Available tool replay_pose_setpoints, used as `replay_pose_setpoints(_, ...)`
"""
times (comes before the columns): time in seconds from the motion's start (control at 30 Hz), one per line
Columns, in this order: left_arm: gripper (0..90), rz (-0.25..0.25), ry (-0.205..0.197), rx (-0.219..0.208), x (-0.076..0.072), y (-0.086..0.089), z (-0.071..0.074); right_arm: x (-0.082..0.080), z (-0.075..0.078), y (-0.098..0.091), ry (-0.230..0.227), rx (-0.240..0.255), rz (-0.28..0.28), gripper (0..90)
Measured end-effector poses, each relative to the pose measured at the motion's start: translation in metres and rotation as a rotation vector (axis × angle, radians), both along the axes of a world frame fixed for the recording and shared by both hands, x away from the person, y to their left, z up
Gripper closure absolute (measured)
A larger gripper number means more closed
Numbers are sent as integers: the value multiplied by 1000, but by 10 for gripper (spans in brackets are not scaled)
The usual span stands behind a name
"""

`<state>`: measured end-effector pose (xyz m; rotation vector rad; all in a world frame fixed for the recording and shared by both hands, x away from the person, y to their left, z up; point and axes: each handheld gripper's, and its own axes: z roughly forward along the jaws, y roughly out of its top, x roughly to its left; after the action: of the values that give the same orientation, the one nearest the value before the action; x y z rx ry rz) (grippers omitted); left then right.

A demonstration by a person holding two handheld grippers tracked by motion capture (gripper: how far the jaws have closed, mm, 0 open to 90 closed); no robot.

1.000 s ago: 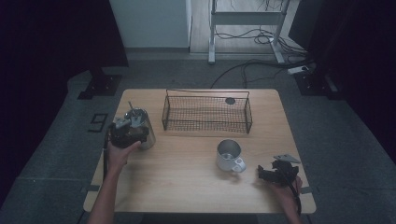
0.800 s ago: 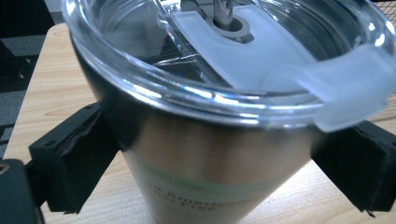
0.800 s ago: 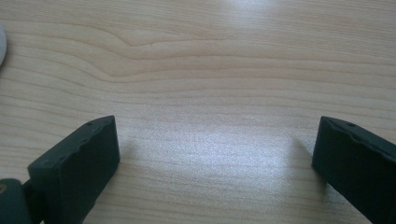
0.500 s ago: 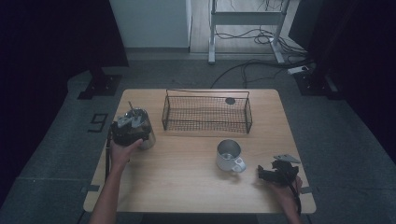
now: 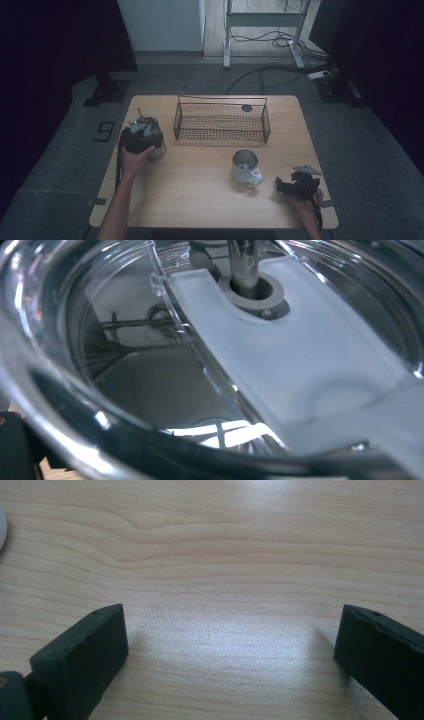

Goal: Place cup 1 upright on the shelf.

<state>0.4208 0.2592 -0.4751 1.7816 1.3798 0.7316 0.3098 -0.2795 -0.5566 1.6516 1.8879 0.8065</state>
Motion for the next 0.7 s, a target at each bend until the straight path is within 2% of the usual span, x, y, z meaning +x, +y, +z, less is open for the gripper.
replay_pose_setpoints(0.33, 39, -8, 6, 4, 1, 1, 1, 0, 0, 0, 0, 0, 0, 3)
replay_pose_setpoints(0.7, 40, -14, -13, 14, -2, -2, 2, 0, 0, 0, 0, 1, 2, 6)
